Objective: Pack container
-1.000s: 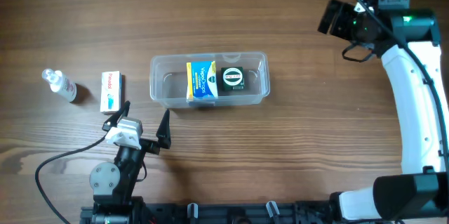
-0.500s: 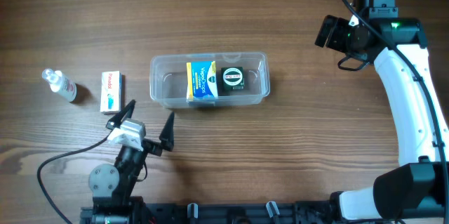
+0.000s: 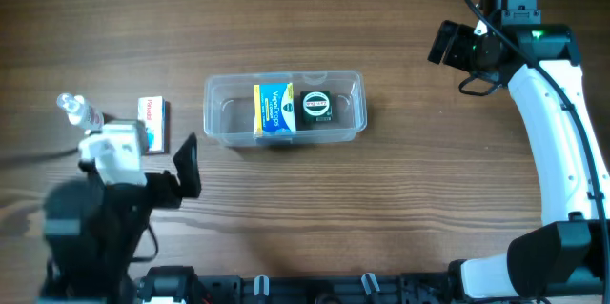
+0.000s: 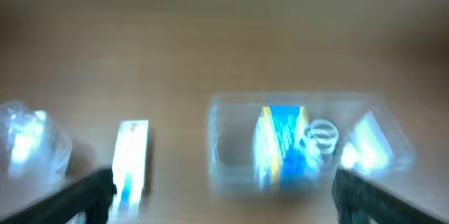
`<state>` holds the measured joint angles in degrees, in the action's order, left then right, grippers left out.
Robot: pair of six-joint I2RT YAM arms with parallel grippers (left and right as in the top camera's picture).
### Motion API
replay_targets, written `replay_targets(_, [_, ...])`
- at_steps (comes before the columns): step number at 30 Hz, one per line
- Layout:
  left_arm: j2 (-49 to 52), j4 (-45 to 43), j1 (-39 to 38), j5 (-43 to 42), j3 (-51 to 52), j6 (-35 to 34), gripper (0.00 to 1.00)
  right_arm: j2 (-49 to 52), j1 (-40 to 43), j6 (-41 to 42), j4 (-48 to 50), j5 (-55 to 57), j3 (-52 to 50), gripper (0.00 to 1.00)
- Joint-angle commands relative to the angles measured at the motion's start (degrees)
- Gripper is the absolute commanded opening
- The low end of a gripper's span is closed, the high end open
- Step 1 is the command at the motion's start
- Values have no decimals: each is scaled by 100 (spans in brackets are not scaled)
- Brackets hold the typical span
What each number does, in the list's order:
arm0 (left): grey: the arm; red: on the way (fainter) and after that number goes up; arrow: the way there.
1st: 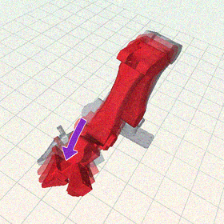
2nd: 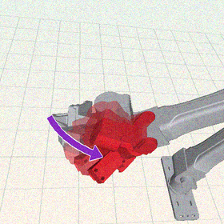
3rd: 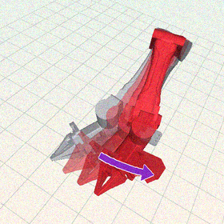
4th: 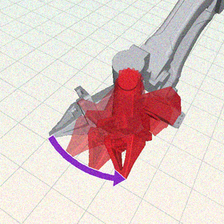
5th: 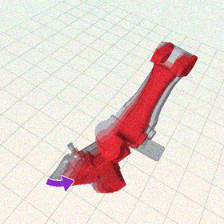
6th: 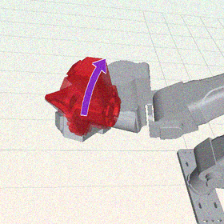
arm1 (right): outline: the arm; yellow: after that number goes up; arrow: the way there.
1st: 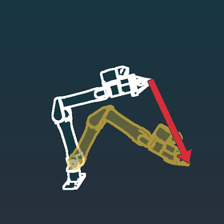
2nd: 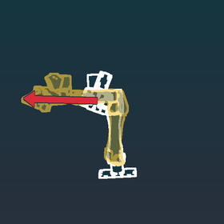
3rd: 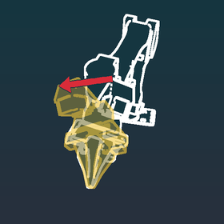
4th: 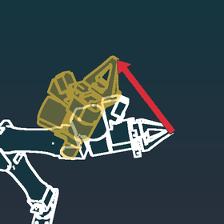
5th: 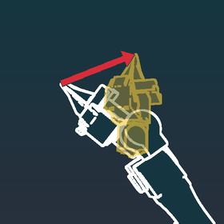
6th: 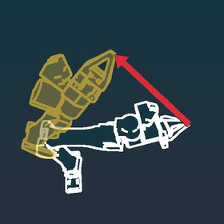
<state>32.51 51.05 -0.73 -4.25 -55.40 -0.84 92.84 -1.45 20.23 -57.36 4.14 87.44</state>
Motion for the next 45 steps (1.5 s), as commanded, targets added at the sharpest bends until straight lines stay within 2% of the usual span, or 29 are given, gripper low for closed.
replay_targets(1, [1816,1005,26,1394,-1152,-310,100,59,-7,-63,17,96,-9,100])
replay_targets(5, [3008,999,131,1440,-1655,-479,100,59,-7,-63,17,96,-9,100])
replay_targets(9, [3781,1008,800,1357,-1652,-479,100,59,-7,-66,17,96,-9,100])
replay_targets(12, [4312,726,1510,439,-1652,-479,100,59,-7,-66,17,96,-9,100])
replay_targets(14, [4568,562,1714,107,-1652,-479,100,59,-7,-63,17,96,-9,100])
replay_targets(19, [5416,273,1742,63,-1652,-470,99,59,-7,-66,17,96,-9,100])
replay_targets(22, [5954,92,1714,63,-1652,-120,100,59,-7,-66,17,96,-9,100])
replay_targets(25, [6395,-586,1707,109,-1652,-85,100,59,-7,-63,17,96,-9,100])
replay_targets(28, [6605,-868,1698,109,-1652,125,100,59,-9,-63,17,94,-9,100])
replay_targets(30, [6754,-844,1698,155,-1652,660,100,59,-7,-63,17,96,-9,100])
replay_targets(32, [6837,-793,1698,188,-1650,708,100,59,-7,-63,17,96,-9,100])
replay_targets(35, [6848,-756,1633,765,-1650,713,100,59,-7,-63,17,96,-9,100])
replay_targets(39, [6909,-651,1541,837,-1650,1119,100,59,-7,-66,17,96,-9,100])
replay_targets(45, [6964,-629,1421,944,-1436,1062,100,59,-7,-63,17,96,-9,100])
